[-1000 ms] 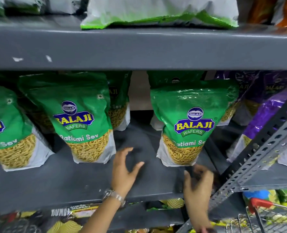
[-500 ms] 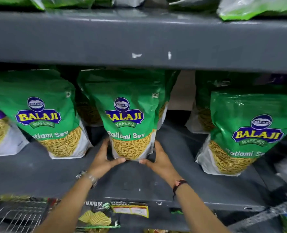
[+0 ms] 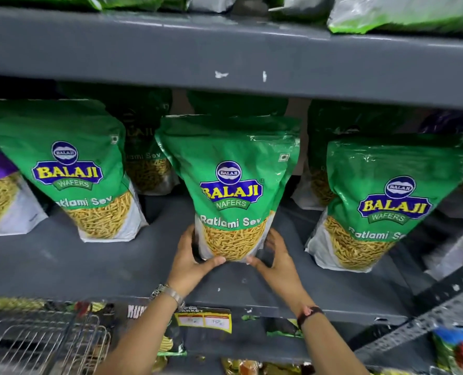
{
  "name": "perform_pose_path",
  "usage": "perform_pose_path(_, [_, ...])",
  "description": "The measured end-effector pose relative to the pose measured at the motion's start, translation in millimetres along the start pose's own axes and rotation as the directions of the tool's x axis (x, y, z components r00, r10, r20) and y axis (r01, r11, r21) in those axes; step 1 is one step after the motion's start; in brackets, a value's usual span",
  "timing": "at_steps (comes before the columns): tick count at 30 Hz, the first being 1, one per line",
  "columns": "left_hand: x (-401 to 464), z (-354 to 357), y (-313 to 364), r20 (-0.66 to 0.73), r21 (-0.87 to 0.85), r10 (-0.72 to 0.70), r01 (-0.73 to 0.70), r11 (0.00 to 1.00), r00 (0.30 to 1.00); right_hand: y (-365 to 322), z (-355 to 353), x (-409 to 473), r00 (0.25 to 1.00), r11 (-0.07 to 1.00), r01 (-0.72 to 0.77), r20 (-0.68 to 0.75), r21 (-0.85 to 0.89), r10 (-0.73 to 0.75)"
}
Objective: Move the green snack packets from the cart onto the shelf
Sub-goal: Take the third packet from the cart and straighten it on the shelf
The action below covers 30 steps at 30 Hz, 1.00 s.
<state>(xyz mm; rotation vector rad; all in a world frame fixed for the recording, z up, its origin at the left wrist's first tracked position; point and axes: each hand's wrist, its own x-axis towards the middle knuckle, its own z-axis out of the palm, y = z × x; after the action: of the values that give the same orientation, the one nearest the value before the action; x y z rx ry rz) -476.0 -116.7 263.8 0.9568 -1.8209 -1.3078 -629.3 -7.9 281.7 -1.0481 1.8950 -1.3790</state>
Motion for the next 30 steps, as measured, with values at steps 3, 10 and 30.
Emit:
perform_pose_path(3, [-10, -9, -8, -0.069, 0.008, 0.028, -0.028, 1.0, 0.997, 2, 15, -20, 0.97, 0.994, -0.094, -0.219, 0.057, 0.104])
perform_pose_path(10, [-17, -113, -38, -0.496, -0.023, -0.046, 0.04, 0.999, 0.867, -19, 120, -34, 0.998, 1.0, 0.029, 0.059, -0.009, -0.029])
perform_pose_path(30, [18, -211, -60, -0.066, -0.064, -0.111, 0.107, 0.992, 0.992, -46, 215, 39, 0.99, 0.987, 0.095, 0.091, 0.132, -0.108])
